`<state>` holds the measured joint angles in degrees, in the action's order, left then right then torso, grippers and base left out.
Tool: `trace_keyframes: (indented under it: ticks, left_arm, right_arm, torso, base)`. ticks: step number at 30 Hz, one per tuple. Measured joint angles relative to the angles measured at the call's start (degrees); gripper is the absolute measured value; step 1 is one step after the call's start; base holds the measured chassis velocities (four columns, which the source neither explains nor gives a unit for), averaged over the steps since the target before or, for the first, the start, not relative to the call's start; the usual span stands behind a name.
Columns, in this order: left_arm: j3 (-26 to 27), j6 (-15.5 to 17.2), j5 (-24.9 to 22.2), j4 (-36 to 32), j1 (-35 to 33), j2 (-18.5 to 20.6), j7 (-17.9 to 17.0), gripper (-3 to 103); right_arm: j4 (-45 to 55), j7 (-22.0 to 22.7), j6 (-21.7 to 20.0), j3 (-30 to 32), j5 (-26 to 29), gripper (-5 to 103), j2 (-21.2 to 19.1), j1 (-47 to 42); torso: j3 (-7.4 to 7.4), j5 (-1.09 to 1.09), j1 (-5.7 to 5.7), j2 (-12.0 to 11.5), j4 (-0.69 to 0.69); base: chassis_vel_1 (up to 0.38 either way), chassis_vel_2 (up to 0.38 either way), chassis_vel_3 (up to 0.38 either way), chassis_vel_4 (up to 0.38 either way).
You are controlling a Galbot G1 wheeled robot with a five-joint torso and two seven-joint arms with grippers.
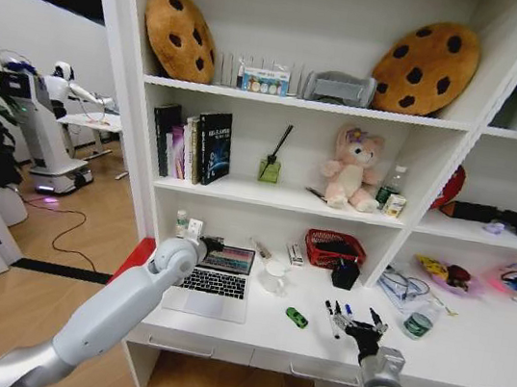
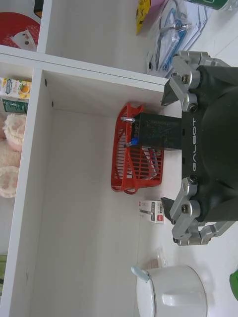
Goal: Organize the objects on the table.
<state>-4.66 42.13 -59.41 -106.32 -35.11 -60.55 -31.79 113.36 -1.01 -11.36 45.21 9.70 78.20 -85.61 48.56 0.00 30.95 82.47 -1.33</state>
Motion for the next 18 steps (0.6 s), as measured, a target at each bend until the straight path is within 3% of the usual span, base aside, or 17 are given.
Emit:
trace_keyframes:
  ticks: [11,18]
  left_arm:
    - [1.0,0.0,-0.3,-8.9,-11.3,3.7,-3.7,0]
    - [1.2,0.0,1.0,-8.2,-18.6,4.6,-4.2,0]
  right_arm:
    - [1.2,-0.5,0.0,-1.0,-1.3,100,0.4,-1.3]
    - [0.1,-0.6,0.2,-3.4,-2.5,100,1.1,-0.6]
  torso:
    - [0.00,-0.01,0.00,0.0,-0.01]
    - [0.00,-0.01,0.00,0.0,0.02]
  base:
    - [0.000,0.000,0.000,0.000]
    - [0.000,0.000,0.000,0.000]
